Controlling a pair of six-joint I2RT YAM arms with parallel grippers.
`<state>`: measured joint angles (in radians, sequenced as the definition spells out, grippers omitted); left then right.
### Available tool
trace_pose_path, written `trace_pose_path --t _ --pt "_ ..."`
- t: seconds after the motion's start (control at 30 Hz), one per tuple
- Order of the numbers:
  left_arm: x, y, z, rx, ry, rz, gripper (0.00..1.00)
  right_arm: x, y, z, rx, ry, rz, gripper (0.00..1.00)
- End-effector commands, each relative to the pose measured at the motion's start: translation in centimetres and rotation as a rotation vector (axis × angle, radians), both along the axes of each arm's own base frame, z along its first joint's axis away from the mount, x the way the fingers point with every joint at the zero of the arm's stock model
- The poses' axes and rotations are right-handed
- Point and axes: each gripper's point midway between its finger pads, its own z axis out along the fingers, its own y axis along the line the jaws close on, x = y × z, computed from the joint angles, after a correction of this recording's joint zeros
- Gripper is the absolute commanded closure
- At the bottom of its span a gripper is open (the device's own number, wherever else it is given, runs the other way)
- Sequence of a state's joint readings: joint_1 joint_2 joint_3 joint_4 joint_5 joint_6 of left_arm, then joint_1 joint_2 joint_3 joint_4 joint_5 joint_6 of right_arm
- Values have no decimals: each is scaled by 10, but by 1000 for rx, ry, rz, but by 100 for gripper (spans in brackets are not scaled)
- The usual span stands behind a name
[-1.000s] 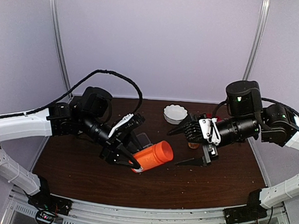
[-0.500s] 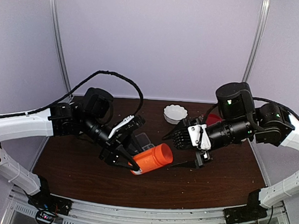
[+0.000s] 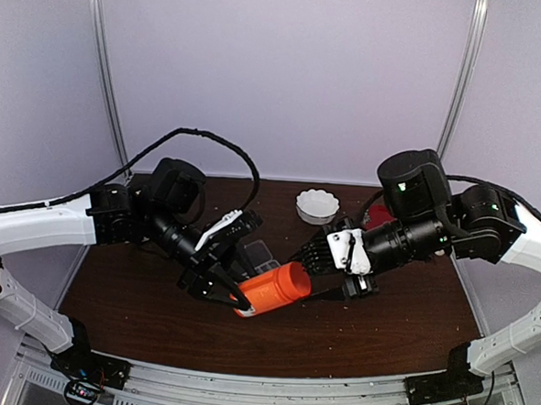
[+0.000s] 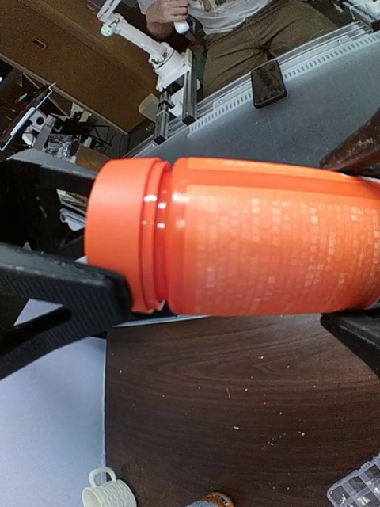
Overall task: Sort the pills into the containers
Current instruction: Screw the lid of the pill bottle onto the pill bottle.
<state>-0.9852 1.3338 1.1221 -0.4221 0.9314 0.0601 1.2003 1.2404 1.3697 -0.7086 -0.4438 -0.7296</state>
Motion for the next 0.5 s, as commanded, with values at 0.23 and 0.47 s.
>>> trace_pose_path --t 0.23,0.47 --pt "55 0 35 -30 -294 281 100 12 15 12 -3 230 -191 63" --pt "106 16 75 -86 -612 566 100 32 34 -5 -105 504 -453 68"
